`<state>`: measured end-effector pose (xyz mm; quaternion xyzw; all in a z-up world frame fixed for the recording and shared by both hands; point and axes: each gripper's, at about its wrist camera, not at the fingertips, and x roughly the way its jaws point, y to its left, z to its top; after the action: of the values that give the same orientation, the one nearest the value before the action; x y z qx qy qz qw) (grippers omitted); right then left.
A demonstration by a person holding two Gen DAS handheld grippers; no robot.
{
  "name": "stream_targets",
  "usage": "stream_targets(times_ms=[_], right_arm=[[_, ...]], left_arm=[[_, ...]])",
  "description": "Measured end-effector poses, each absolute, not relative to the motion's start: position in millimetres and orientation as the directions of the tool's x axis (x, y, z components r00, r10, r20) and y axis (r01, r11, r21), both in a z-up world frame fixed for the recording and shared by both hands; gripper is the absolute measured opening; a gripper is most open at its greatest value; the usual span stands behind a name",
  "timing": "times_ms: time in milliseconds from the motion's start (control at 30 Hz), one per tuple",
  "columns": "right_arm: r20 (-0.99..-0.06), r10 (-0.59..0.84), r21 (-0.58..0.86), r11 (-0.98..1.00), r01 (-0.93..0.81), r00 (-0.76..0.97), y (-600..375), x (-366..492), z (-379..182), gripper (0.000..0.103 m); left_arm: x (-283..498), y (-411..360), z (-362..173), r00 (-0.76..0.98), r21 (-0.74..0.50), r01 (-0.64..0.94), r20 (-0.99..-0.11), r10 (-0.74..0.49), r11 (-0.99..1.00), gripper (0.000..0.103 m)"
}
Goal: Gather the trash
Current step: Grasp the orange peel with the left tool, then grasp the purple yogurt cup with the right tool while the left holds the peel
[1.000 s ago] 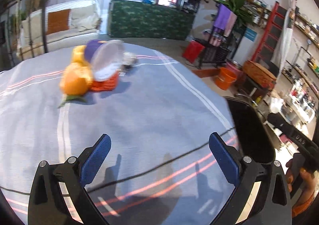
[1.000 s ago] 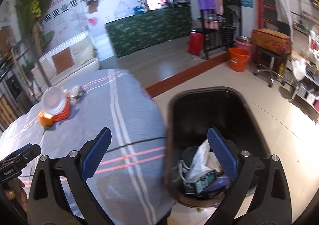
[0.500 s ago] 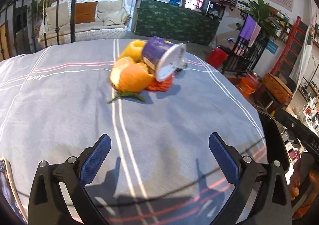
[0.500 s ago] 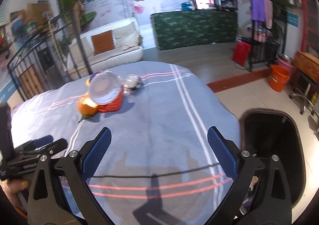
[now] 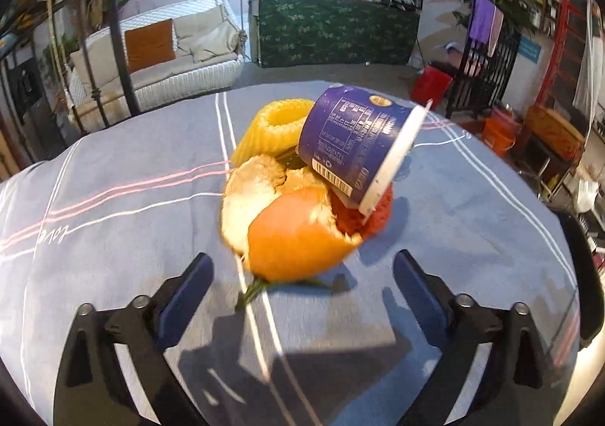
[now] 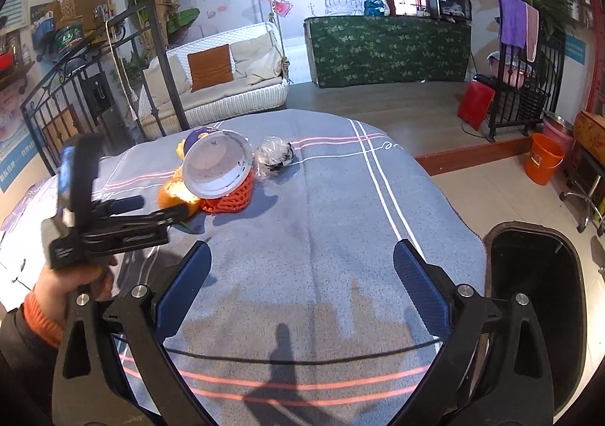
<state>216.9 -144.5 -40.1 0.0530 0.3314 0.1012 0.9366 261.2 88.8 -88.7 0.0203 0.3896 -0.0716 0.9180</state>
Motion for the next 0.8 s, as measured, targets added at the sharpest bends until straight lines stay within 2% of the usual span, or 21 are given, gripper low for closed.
stream_targets(times_ms=[67, 133, 300, 400, 567, 800], right_arm=[[-0.612, 0.233, 0.173, 0.972, -0.160, 0.756, -141, 224, -39, 0.096], [-0.611, 0.243, 0.172, 0.970, -0.173, 0.754, -135, 231, -39, 0.096], [-0.600, 0.276, 0.161, 0.961, -0.224, 0.751, -112, 243, -39, 0.096], [-0.602, 0.302, 0.159, 0.952, -0.260, 0.739, -97, 252, -41, 0.096], [-0.614, 0.335, 0.155, 0.939, -0.307, 0.715, -73, 268, -45, 0.096], [-0.624, 0.406, 0.198, 0.909, -0.368, 0.667, -38, 290, -48, 0.096]], left_arm=[[272, 89, -96, 0.670, -0.007, 0.152, -0.734, -0.108, 0.988, 0.084], [279, 91, -101, 0.654, -0.016, 0.150, -0.748, -0.111, 0.989, 0.069], [273, 102, -98, 0.658, -0.075, 0.129, -0.739, -0.142, 0.989, 0.051], [259, 112, -92, 0.674, -0.128, 0.108, -0.719, -0.167, 0.986, 0.044], [230, 128, -81, 0.705, -0.210, 0.075, -0.681, -0.200, 0.975, 0.039], [195, 135, -74, 0.735, -0.233, 0.043, -0.652, -0.189, 0.971, 0.038]])
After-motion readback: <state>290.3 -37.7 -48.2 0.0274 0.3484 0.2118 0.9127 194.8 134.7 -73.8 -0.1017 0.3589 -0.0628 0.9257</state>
